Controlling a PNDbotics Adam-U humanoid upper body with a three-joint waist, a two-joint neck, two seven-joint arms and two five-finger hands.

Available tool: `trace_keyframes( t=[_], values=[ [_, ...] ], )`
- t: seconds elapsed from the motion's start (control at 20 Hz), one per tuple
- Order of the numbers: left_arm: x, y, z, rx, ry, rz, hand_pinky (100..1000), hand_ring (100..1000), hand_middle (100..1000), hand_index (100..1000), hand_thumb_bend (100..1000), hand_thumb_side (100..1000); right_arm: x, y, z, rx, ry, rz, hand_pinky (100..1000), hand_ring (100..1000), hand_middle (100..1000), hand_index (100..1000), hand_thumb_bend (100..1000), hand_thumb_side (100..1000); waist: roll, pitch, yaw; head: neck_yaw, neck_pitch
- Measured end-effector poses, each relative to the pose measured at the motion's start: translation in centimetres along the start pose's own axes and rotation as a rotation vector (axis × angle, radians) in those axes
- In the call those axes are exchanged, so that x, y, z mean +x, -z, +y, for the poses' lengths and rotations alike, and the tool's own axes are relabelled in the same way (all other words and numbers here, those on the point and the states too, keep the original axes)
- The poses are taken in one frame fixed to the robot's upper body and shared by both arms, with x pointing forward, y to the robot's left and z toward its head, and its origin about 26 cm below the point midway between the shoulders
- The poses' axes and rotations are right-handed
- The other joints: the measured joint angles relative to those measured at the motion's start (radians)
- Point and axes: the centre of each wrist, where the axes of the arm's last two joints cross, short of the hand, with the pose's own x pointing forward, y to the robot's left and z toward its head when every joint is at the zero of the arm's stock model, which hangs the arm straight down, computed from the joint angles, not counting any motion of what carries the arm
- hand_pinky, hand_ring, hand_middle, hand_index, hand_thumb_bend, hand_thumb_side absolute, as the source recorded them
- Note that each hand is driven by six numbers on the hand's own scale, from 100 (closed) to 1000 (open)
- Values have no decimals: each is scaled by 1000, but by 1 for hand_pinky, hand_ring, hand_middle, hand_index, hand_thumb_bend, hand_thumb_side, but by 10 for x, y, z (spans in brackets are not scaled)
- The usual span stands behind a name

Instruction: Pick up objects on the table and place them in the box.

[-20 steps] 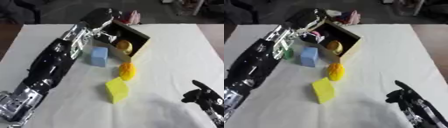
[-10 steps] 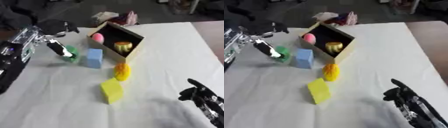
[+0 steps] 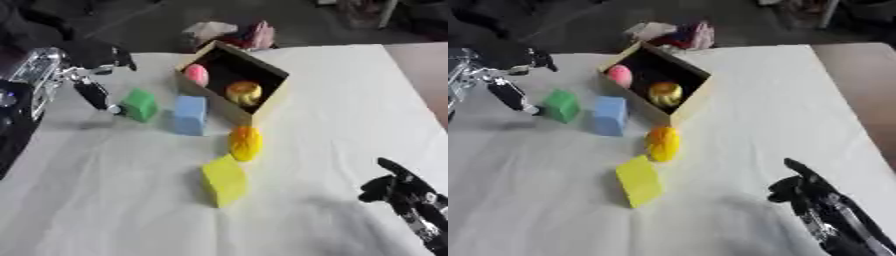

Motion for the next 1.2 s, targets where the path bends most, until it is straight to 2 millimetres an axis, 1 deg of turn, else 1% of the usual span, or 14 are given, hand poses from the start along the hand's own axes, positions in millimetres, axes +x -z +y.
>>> trace_keyframes(
  t=[0.2, 0.3, 0.35, 0.4, 0.55, 0.75, 1.0, 1.1, 1.2],
  values=[
    [4, 4, -2, -56, 22, -22, 834, 840, 859, 901, 632, 562, 0, 0, 0, 2, 1, 0, 719, 681, 680, 1000, 100, 680, 0, 0, 0, 0, 0],
    [6, 6, -4, -85, 28, -28, 831, 836, 856, 898, 612, 550, 0, 0, 1, 4, 2, 0, 719, 680, 680, 1000, 100, 681, 0, 0, -1, 0, 0],
    [7, 7, -4, -93, 27, -28, 824, 828, 849, 893, 582, 528, 0, 0, 1, 5, 2, 0, 719, 681, 680, 1000, 100, 683, 0, 0, -1, 0, 0],
    [8, 7, -4, -92, 23, -24, 823, 825, 847, 892, 573, 520, 0, 1, 1, 6, 2, -1, 719, 681, 681, 1000, 100, 684, -1, 1, -1, 0, 0],
    [10, 9, -4, -58, 1, 1, 820, 821, 848, 894, 530, 469, 0, 1, 1, 8, 2, -2, 720, 681, 681, 1000, 100, 682, -3, 3, -3, 0, 0],
    [14, 12, -3, 18, -21, 27, 820, 822, 847, 893, 498, 462, 0, 1, 1, 9, 2, -4, 720, 681, 681, 1000, 100, 683, -8, 7, -8, 1, 0],
    [15, 16, -18, 28, -25, 33, 815, 811, 829, 876, 490, 466, 1, 3, 1, 11, -1, -11, 720, 681, 681, 1000, 100, 686, -11, 13, -10, 1, 0],
    [16, 18, -24, 12, -24, 31, 802, 786, 806, 857, 468, 454, 1, 3, 1, 10, -1, -11, 720, 681, 681, 1000, 100, 688, -13, 14, -11, 1, 0],
    [16, 19, -28, 0, -25, 30, 783, 745, 758, 816, 434, 428, 1, 3, 1, 10, -1, -11, 720, 681, 681, 1000, 100, 689, -13, 15, -11, 1, 0]
  ],
)
